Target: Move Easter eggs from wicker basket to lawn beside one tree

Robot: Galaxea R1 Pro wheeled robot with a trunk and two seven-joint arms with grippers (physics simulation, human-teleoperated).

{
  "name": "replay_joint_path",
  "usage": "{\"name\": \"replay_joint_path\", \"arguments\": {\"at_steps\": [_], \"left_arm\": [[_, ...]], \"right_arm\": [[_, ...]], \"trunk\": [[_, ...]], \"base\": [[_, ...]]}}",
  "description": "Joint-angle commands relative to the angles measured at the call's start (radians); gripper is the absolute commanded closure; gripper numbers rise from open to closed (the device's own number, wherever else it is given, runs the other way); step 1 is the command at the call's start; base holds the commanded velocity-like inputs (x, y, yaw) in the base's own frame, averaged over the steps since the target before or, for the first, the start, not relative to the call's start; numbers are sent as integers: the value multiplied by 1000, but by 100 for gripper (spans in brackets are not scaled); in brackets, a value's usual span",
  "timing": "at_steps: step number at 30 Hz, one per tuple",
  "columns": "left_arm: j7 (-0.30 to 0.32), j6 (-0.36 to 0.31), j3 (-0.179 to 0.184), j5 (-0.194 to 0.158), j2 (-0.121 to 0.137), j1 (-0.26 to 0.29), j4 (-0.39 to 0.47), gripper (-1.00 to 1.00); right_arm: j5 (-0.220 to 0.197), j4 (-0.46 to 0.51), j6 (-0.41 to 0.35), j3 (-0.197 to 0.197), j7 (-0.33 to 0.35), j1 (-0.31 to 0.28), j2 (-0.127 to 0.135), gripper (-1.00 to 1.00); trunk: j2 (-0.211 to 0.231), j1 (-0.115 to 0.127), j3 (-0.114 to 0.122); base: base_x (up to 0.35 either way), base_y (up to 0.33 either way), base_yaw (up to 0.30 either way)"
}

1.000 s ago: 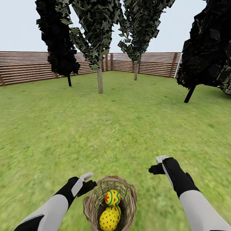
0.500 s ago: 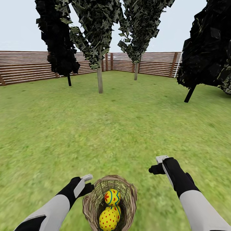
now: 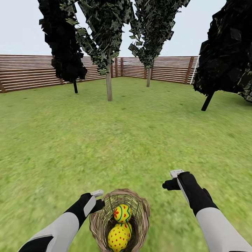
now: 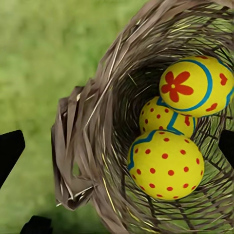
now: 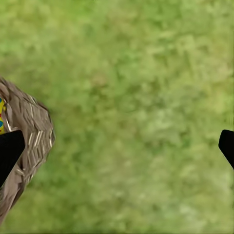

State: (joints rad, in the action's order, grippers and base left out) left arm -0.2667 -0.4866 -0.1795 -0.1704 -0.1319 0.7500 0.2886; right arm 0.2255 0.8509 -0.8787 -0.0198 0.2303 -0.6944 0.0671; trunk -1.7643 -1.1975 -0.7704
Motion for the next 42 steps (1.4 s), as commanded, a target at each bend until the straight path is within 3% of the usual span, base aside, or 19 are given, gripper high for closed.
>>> {"name": "replay_joint_path", "arguments": {"at_steps": [1,8,13,17,21,29,35,42], "left_arm": [[-8,-3,-1,-11,0,0,2,-100],[-8,0,0,-11,6,0,1,-100],[-8,22,0,-10,10,0,-4,-100],[-8,30,0,-10,11,0,-6,-100],[15,52,13,6,33,-23,-6,-100],[-25,20,-30,-36,42,23,39,-100],[-26,2,-31,-37,44,57,73,-100],[-26,0,-30,-35,44,57,80,-100]], "right_arm": [[10,1,-3,-2,10,-1,1,-100],[2,12,-2,-6,21,-1,6,-100],[1,15,-2,-10,122,-1,21,-100],[2,16,-2,-11,145,-1,26,-100],[-19,-7,21,11,122,22,29,-100],[25,-52,29,41,153,-11,32,-100],[44,-85,63,74,158,-11,34,-100],[43,-125,85,77,159,-11,34,-100]], "trunk": [[-8,-4,-4],[-57,-31,-26],[-92,-50,-42],[-120,-65,-54],[-119,-65,-54],[-119,-65,-54],[-119,-65,-54],[-119,-65,-54]], "base": [[0,0,0],[0,0,0],[0,0,0],[0,0,0],[0,0,0],[0,0,0],[0,0,0],[0,0,0]]}}
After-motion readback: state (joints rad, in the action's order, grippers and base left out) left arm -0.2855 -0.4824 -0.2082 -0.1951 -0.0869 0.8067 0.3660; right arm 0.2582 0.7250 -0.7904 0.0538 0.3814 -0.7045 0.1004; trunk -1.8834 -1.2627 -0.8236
